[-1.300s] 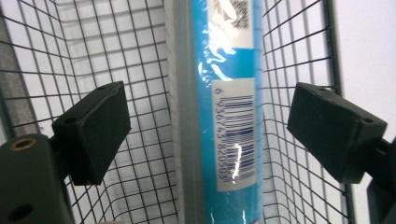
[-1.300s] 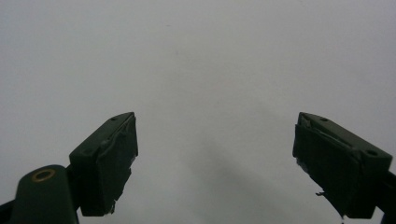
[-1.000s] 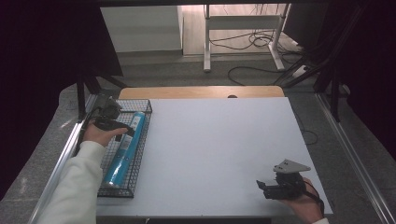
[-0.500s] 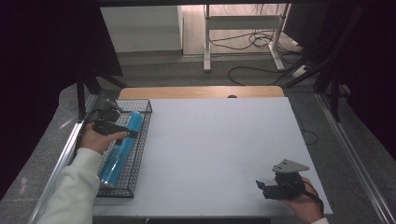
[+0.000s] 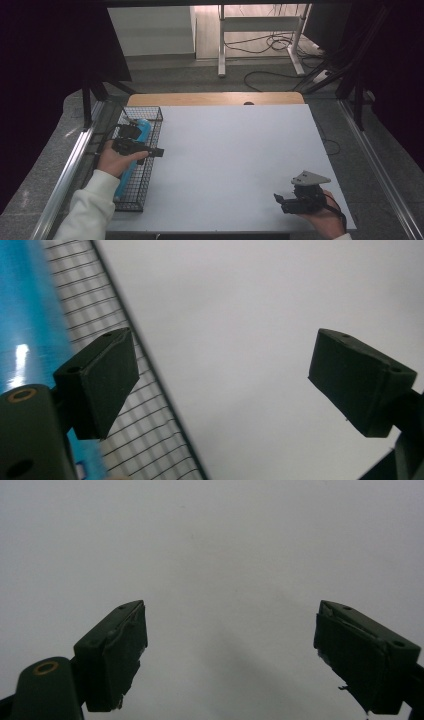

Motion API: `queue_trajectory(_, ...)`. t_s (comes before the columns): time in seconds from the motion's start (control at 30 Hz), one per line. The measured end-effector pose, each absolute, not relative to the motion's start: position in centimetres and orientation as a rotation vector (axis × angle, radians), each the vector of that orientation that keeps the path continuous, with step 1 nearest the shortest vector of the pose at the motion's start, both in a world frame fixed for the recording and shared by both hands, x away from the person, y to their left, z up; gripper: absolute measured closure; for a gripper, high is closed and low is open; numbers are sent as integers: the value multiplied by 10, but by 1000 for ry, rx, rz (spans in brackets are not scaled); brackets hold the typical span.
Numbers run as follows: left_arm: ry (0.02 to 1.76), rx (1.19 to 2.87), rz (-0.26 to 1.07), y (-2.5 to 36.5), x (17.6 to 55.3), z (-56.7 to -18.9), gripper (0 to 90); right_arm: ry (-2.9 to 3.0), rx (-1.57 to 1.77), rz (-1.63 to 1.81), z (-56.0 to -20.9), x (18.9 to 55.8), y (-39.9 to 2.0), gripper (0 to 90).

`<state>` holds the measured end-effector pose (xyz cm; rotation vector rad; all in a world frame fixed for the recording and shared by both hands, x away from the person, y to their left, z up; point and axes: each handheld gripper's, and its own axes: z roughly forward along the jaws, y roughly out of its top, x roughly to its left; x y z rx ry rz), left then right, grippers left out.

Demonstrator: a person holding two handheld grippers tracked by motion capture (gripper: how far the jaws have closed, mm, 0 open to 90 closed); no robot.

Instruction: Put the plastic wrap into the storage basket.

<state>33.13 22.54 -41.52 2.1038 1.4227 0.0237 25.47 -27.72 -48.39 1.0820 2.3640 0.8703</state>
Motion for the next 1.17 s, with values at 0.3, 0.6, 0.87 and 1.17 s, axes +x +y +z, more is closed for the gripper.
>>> queue_trajectory(0.3,1288,2101,0,200,319,-423,124,2366,1082,868,-484,255,-277,142)
queue_trajectory(0.6,1208,2133,-20,184,307,-435,129,2360,1088,867,-484,254,-279,143)
queue_trajectory(0.87,1194,2145,-17,180,303,-439,130,2359,1087,869,-484,254,-279,143)
queue_trajectory(1.17,1187,2140,-11,180,301,-438,132,2357,1088,873,-484,254,-279,143)
